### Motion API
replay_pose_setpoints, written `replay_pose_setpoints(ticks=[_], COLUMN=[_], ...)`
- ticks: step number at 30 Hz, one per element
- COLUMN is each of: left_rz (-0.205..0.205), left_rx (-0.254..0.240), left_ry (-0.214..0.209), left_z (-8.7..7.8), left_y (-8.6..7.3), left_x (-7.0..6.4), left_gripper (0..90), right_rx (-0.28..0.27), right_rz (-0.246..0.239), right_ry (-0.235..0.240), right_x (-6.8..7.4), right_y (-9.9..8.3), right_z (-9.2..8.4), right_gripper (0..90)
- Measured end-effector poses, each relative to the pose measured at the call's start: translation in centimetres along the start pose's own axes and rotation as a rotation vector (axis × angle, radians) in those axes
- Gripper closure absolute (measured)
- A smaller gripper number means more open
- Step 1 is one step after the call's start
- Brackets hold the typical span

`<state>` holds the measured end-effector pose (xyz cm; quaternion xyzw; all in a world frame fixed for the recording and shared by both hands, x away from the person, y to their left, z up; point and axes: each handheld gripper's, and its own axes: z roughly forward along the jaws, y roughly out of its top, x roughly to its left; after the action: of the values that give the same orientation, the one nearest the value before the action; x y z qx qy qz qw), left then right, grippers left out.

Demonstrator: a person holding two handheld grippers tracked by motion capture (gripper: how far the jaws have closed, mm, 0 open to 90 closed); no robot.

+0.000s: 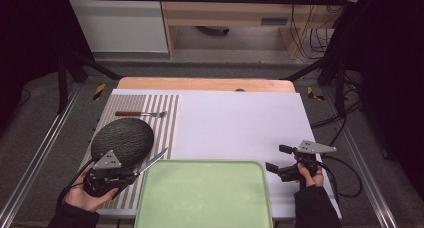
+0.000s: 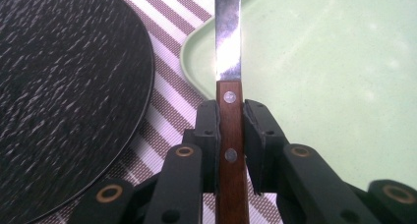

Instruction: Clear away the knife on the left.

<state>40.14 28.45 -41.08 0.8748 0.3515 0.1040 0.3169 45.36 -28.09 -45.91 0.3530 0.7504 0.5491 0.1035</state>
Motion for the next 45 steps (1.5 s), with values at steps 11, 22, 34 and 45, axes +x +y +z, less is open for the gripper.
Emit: replay_pose_setpoints(ticks=[11, 22, 34, 45], left_rz=[-0.015, -0.03, -0.019, -0.018], left_rx=[-0.004, -0.005, 0.021, 0.046], left_ry=[0.003, -0.012, -0.047, -0.025], left_z=[0.3, 1.2, 2.6, 3.4], left_y=[0.3, 0.7, 1.2, 1.1], left_x=[-1.7, -3.6, -5.8, -7.7], left_gripper=[76.8, 76.8, 76.8, 76.8], right_rx=[-0.004, -0.001, -0.004, -0.004], right_rz=[-0.002, -0.001, -0.004, -0.003], right_ry=[-0.002, -0.003, -0.003, -0.003], right_x=[0.0, 0.0, 0.0, 0.0], right_y=[0.0, 0.0, 0.0, 0.0], right_z=[0.0, 0.0, -0.1, -0.1], right_gripper=[0.5, 0.5, 0.5, 0.5])
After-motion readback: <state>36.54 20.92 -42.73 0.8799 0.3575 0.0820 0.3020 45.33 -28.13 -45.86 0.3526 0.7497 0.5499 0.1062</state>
